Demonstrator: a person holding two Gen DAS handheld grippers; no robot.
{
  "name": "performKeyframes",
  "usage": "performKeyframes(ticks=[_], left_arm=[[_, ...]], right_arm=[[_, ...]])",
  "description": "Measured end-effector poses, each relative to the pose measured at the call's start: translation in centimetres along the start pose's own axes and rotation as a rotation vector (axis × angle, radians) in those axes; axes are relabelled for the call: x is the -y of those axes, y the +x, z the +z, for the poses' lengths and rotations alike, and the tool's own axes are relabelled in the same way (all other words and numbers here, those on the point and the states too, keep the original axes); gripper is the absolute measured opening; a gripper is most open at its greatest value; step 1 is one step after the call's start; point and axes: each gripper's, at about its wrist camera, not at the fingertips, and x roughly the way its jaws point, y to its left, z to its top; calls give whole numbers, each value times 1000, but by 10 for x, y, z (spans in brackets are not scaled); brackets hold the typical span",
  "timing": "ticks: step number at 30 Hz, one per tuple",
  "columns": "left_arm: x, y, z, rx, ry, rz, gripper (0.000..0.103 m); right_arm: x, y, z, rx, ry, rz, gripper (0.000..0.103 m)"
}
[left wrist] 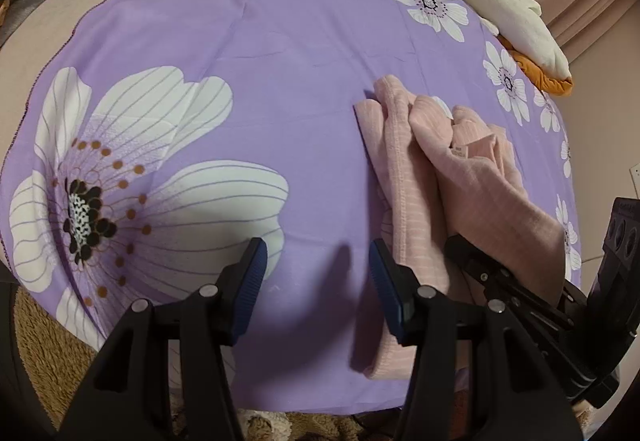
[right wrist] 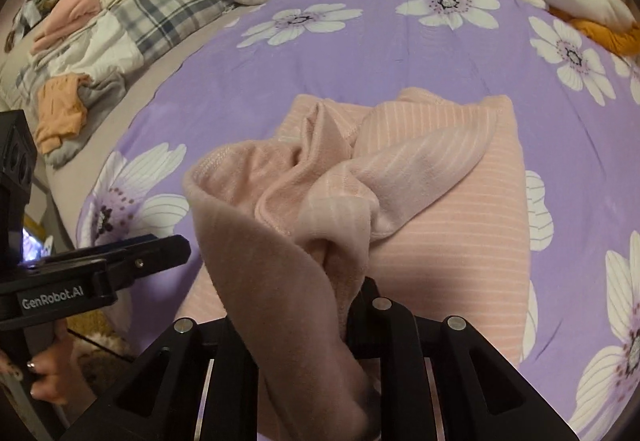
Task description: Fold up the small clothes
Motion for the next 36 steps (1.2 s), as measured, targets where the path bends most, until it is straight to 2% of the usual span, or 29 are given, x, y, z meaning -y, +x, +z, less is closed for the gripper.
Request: performKeyframes(ticks=[2, 4, 7, 13, 17, 19, 21, 25, 29, 33, 36], left_arm=[[2, -1, -1, -6, 0, -19, 53], [3, -3, -1, -7, -1, -30, 53], [3, -4, -2, -10, -5, -48, 53], [4, -6, -1, -12, -20, -53, 53], [7, -6, -1, -15, -14, -55, 53], [9, -7, -1, -15, -12, -55, 53], [11, -7, -1, -12, -8, -58, 53], [15, -7, -1, -10, 3, -54, 53], [19, -6, -2, -15, 12, -51, 53], [21, -7, -3, -18, 17, -50, 53], [25, -12, -4, -10, 29, -62, 53]], right_arm=[[1, -4, 1, -7, 7, 42, 32], [1, -10, 0, -11, 23, 95, 48], [0, -26, -1, -5, 38, 137, 51], [16, -77, 0, 129, 91, 193, 66], [29, -94, 0, 199, 111, 141, 67], [36, -92, -1, 197, 131, 101, 67], [41, -78, -2, 164, 158, 74, 67], [41, -51, -6, 85, 161, 76, 67], [23, -14, -15, -9, 119, 79, 67], [7, -9, -20, 7, 52, 24, 76], [10, -11, -16, 1, 70, 35, 76]])
